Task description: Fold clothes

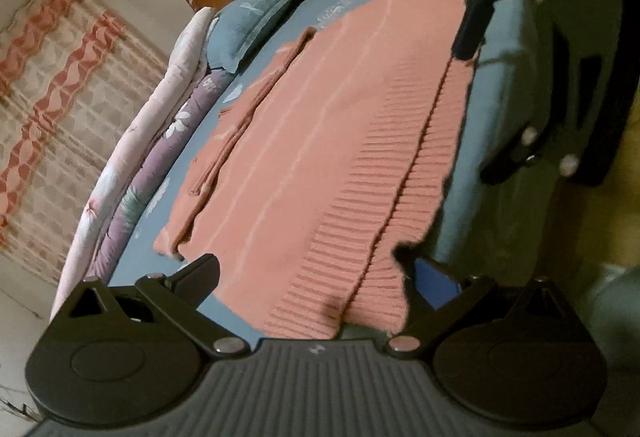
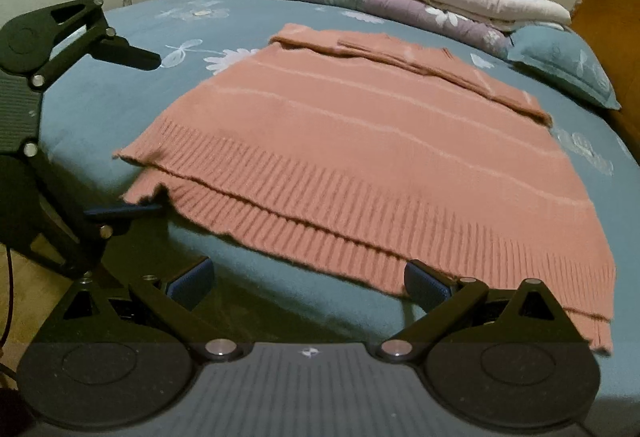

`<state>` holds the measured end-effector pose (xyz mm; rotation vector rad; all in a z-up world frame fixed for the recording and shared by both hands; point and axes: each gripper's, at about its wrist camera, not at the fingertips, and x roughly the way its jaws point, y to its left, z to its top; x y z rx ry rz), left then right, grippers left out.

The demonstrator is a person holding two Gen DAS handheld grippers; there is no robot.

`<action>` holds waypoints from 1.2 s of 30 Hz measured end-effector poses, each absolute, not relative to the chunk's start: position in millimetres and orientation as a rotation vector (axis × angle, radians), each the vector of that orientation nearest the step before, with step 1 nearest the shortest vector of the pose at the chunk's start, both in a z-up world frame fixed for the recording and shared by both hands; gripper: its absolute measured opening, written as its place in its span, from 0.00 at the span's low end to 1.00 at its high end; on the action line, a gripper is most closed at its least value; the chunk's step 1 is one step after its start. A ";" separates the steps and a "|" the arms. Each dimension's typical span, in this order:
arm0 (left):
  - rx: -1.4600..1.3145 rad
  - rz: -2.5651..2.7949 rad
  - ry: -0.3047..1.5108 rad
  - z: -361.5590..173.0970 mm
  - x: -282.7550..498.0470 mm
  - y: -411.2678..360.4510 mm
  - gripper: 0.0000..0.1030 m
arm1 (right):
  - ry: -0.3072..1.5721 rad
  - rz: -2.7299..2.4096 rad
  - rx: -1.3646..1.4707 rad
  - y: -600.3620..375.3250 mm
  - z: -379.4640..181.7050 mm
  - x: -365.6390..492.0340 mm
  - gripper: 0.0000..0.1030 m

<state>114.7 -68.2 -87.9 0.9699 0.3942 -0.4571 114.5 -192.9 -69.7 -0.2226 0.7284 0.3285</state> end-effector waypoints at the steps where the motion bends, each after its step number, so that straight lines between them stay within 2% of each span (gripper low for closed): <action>1: 0.973 -0.452 0.388 -88.3 117.1 -69.7 0.99 | 0.730 0.322 -0.220 -194.5 -69.8 112.7 1.00; 11: 0.933 -0.405 0.352 -75.1 129.5 -62.7 0.99 | 0.698 0.278 -0.208 -205.0 -63.2 116.7 1.00; 21: 0.924 -0.400 0.354 -71.2 130.9 -56.4 1.00 | 0.643 0.359 -0.403 -154.7 -68.5 147.1 1.00; 27: 0.964 -0.475 0.376 -77.0 124.9 -55.3 1.00 | 0.469 0.254 -0.656 -133.1 -67.1 137.6 1.00; 31: 1.015 -0.518 0.365 -86.8 125.6 -64.7 1.00 | 0.370 0.224 -0.680 -134.7 -59.6 127.7 1.00; 36: 1.034 -0.510 0.305 -93.3 138.7 -84.8 1.00 | 0.353 0.252 -0.673 -137.1 -56.9 122.9 1.00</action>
